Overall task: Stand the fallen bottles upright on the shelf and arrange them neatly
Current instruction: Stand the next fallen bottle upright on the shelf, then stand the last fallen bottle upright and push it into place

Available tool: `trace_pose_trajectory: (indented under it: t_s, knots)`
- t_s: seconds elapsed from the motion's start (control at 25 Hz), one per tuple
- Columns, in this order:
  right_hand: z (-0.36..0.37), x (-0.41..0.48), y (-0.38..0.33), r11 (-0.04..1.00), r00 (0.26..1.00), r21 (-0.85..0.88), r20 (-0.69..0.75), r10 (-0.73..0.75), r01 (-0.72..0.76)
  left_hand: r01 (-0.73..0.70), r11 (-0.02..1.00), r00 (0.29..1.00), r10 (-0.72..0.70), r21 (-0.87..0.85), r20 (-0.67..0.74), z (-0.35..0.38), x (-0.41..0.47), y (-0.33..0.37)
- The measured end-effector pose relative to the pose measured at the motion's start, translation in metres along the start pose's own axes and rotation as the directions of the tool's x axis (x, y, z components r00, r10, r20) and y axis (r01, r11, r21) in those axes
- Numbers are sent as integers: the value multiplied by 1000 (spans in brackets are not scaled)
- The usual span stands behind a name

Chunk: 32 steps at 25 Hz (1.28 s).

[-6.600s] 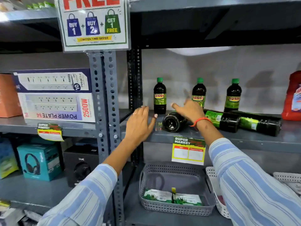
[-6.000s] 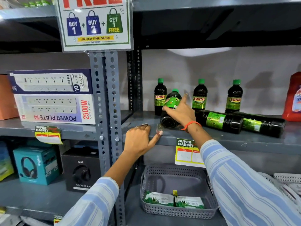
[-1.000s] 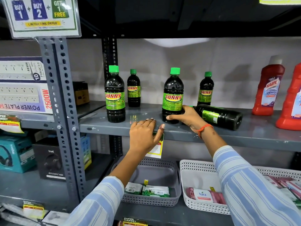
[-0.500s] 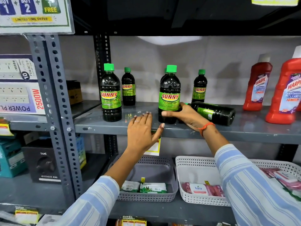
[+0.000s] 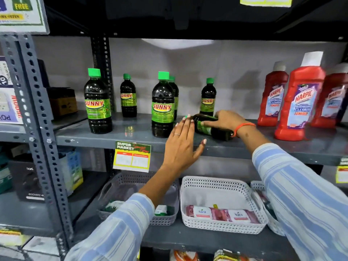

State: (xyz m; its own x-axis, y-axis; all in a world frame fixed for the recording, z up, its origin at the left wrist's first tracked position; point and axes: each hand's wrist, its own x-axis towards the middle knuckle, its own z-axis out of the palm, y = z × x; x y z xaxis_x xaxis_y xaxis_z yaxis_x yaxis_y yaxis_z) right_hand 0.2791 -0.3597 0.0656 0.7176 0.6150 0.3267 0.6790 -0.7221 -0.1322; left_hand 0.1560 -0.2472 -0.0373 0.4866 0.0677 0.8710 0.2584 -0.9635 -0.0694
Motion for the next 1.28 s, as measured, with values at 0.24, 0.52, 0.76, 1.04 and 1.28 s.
trace_pose_trajectory:
  t_s: [0.24, 0.52, 0.76, 1.04, 1.28]
  knots:
    - [6, -2, 5, 998, 1000, 63, 5, 22, -22, 116, 990, 992, -119, 79, 34, 4, 0, 13]
    - [11, -1, 15, 802, 993, 596, -73, 94, -32, 115, 991, 993, -116, 66, 9, 8, 1, 13]
    - [25, 2, 18, 436, 950, 899, -153, 271, 21, 99, 993, 995, -98, 57, -19, 11, 1, 12]
    - [43, 12, 37, 442, 954, 897, -114, 278, -22, 95, 993, 994, -91, 69, -64, 14, 0, 12]
    - [47, 17, 42, 474, 969, 879, -70, 236, -52, 105, 992, 993, -100, 68, -67, 15, 0, 12]
